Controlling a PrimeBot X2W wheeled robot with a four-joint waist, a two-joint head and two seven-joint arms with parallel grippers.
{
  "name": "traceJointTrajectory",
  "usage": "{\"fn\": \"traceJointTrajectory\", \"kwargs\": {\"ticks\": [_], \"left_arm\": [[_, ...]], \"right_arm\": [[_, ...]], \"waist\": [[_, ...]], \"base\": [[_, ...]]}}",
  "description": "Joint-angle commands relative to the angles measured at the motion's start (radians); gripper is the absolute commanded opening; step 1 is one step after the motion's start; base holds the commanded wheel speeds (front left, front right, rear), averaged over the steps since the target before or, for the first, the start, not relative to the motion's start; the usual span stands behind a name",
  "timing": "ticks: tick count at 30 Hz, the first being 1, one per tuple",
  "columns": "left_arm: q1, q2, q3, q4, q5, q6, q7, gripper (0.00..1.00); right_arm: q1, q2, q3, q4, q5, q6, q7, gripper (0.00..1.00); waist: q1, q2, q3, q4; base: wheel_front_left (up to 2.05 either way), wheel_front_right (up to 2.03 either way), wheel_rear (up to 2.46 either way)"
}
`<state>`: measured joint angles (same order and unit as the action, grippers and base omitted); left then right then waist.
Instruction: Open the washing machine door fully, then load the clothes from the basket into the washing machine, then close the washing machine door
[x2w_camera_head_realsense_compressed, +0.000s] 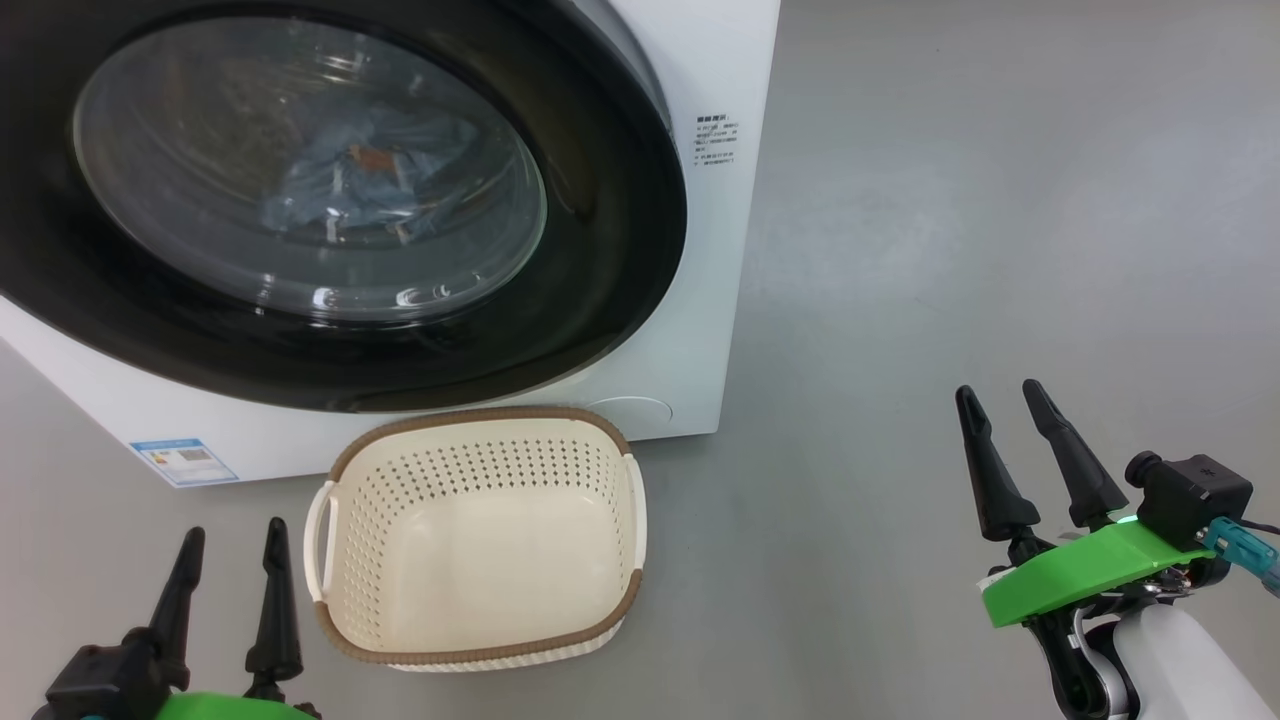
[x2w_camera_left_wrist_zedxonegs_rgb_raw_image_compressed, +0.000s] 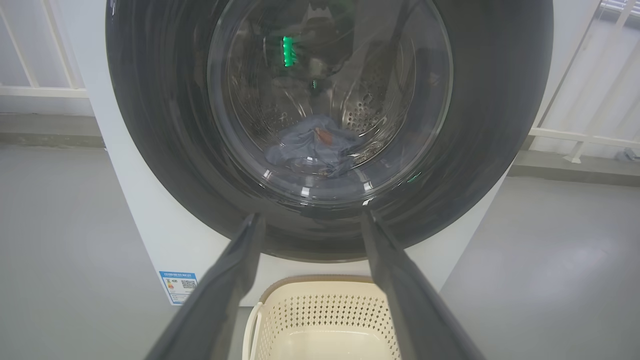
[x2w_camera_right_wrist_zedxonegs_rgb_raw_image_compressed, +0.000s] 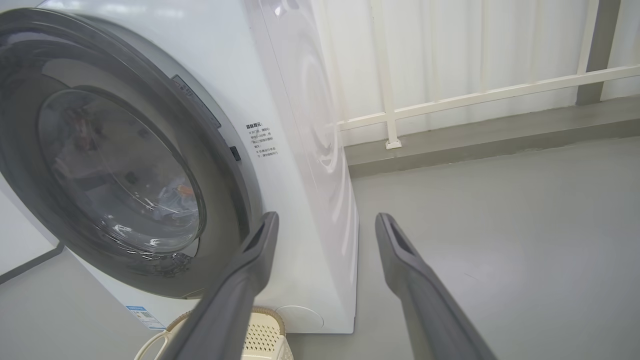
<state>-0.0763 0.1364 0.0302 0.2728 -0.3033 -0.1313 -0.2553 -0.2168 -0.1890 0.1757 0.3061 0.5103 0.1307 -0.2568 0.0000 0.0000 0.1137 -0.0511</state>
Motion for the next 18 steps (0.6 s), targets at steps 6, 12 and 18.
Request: {"fn": "traceJointTrajectory", "kwargs": {"ticks": [6, 12, 18], "left_arm": [[-0.004, 0.02, 0.028, -0.027, 0.015, 0.001, -0.006, 1.0], [0.001, 0.019, 0.025, -0.027, 0.012, 0.001, -0.006, 1.0], [-0.002, 0.017, 0.021, -0.025, 0.008, 0.001, -0.006, 1.0]], "right_arm": [[0.004, -0.005, 0.017, -0.026, 0.001, 0.0, -0.005, 1.0], [0.008, -0.006, 0.018, -0.029, 0.0, 0.0, -0.005, 1.0], [0.004, -0.006, 0.018, -0.031, 0.0, 0.0, -0.005, 1.0]], "waist": [[0.0, 0.0, -0.009, -0.001], [0.0, 0.0, -0.013, 0.0], [0.0, 0.0, -0.008, 0.001]], "base": [[0.0, 0.0, 0.0], [0.0, 0.0, 0.0], [0.0, 0.0, 0.0]]}}
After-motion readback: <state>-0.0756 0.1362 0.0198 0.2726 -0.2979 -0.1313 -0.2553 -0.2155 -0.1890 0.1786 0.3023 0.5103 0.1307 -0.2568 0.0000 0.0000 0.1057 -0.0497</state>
